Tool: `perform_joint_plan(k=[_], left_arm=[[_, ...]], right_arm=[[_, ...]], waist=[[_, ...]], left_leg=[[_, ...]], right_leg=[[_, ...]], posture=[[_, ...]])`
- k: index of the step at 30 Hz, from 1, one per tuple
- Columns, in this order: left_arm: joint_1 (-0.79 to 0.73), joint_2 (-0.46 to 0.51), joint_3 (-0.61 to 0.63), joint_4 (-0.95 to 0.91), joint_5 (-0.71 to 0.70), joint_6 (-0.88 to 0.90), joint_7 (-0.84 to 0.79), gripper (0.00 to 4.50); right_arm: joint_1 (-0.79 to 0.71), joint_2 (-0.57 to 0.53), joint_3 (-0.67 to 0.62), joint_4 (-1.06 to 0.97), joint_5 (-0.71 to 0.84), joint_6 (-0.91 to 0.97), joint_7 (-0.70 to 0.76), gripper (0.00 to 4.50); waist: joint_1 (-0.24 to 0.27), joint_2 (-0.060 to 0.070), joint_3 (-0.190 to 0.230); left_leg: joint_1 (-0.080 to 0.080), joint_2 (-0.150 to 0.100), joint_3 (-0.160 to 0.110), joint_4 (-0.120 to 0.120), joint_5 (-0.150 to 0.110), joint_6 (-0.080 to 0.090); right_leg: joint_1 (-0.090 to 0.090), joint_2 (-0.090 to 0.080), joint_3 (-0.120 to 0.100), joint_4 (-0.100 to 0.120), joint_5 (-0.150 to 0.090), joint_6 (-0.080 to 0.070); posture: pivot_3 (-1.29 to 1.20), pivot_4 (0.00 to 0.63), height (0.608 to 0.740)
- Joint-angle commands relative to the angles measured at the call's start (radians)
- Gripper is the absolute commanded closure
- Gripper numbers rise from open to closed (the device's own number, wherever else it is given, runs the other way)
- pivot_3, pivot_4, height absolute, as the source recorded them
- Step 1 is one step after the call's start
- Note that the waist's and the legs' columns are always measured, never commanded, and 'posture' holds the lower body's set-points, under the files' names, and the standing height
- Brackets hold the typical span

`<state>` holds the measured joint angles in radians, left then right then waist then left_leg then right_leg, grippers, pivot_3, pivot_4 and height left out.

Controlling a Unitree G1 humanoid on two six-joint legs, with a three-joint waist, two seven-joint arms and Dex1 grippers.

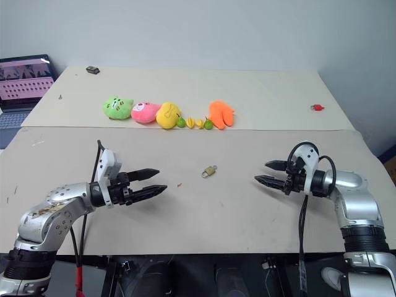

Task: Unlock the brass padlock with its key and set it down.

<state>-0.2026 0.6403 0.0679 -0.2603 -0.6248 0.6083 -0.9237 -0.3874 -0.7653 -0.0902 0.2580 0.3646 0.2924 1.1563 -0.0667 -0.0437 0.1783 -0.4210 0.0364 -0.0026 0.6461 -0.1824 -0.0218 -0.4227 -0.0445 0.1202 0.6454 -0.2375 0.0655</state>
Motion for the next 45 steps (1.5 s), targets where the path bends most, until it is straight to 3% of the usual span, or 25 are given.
perform_joint_plan(k=[1,6,13,23,33,40,45], left_arm=[[-0.061,-0.040,-0.039,0.009,0.039,-0.045,0.022,0.99],[-0.146,-0.111,-0.242,0.119,0.283,-0.218,0.044,0.99],[-0.265,-0.243,-0.353,0.301,0.384,-0.270,0.047,0.99],[-0.378,-0.399,-0.378,0.536,0.461,-0.311,0.086,0.99],[-0.404,-0.466,-0.378,0.641,0.519,-0.354,0.115,0.99],[-0.424,-0.495,-0.328,0.647,0.535,-0.295,0.221,0.99],[-0.389,-0.515,-0.263,0.475,0.428,-0.174,0.220,0.99]], right_arm=[[-0.003,0.003,-0.015,-0.056,0.007,-0.003,-0.013,0.88],[0.048,0.045,0.001,-0.186,0.014,0.018,-0.071,0.88],[0.065,0.070,0.058,-0.249,-0.028,-0.007,-0.103,0.88],[0.089,0.069,0.044,-0.313,-0.012,0.008,-0.132,0.88],[0.128,0.031,0.018,-0.341,-0.001,0.019,-0.124,0.88],[0.141,0.024,0.001,-0.341,-0.003,0.015,-0.127,0.88],[0.144,0.033,0.005,-0.332,-0.006,0.008,-0.132,0.88]], waist=[[0.000,0.000,0.000],[0.018,0.001,0.000],[0.023,0.001,0.000],[0.024,0.001,0.000],[0.027,0.001,-0.001],[0.030,0.001,-0.001],[0.021,0.001,-0.001]], left_leg=[[0.000,0.000,0.000,0.000,0.000,0.000],[0.000,-0.001,0.000,0.001,0.000,0.000],[-0.001,-0.001,0.000,0.003,0.000,0.000],[-0.002,-0.001,0.000,0.004,0.000,0.000],[-0.002,-0.002,-0.001,0.005,0.000,0.000],[-0.001,-0.002,-0.001,0.006,0.000,0.000],[-0.002,-0.001,-0.001,0.005,0.000,0.000]], right_leg=[[0.000,0.000,0.000,0.000,0.000,0.000],[0.001,0.000,0.000,-0.001,0.001,0.001],[0.001,0.000,0.000,-0.001,0.002,0.001],[0.001,0.000,0.000,-0.001,0.002,0.002],[0.002,0.000,0.000,-0.001,0.002,0.002],[0.003,0.000,0.000,-0.001,0.002,0.003],[0.001,0.000,0.001,-0.001,0.002,0.003]], posture=[[0.00,0.150,0.717],[0.00,0.150,0.717],[0.00,0.150,0.717],[0.00,0.150,0.717],[0.00,0.150,0.717],[0.00,0.150,0.717],[0.00,0.150,0.717]])
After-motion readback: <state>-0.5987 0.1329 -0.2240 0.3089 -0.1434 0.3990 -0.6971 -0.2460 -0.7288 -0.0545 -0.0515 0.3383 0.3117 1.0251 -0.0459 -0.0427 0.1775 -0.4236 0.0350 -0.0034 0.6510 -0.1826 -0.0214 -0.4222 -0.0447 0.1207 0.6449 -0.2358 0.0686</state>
